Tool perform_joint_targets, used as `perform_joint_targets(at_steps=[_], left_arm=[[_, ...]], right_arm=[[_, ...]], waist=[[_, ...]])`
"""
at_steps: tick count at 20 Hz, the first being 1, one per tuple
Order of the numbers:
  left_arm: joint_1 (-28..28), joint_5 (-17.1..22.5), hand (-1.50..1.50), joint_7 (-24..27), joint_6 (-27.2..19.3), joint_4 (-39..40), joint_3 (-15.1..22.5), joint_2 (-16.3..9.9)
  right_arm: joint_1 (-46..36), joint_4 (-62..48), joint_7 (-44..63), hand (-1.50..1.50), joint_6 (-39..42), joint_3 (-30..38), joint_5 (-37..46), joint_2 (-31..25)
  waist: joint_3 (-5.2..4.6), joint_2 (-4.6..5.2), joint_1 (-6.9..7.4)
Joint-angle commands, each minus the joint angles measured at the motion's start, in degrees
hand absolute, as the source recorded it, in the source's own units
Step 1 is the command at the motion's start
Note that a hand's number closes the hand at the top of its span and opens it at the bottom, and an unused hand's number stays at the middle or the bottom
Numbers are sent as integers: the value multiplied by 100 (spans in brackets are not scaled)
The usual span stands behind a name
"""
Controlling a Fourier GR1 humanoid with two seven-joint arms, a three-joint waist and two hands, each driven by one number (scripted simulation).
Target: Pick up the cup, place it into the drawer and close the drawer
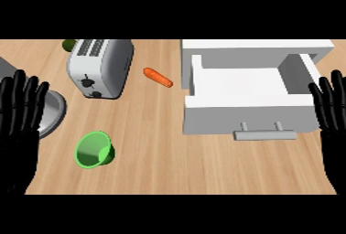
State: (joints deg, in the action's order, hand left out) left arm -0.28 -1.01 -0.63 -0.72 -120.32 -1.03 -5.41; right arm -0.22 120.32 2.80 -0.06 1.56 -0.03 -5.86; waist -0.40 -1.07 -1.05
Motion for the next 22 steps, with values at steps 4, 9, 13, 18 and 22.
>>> perform_joint_targets(at_steps=[4,9,13,18,22], left_arm=[[685,337,-150,46,577,-601,496,36],[1184,1224,-150,-104,441,-199,848,524],[1070,1688,-150,-202,730,-53,271,335],[2102,1333,-150,406,962,-147,501,467],[1446,1347,-150,458,884,844,-34,339]], right_arm=[[-60,-9,-255,-150,83,186,-86,-23],[158,-103,-170,-150,360,-23,123,-249],[400,-33,-354,-150,436,-229,227,-76],[-185,-164,74,-150,593,332,-141,-382],[-387,-534,-128,-150,684,479,-233,-429]], waist=[[40,98,132],[37,107,111],[39,105,103],[40,101,129],[40,109,105]])
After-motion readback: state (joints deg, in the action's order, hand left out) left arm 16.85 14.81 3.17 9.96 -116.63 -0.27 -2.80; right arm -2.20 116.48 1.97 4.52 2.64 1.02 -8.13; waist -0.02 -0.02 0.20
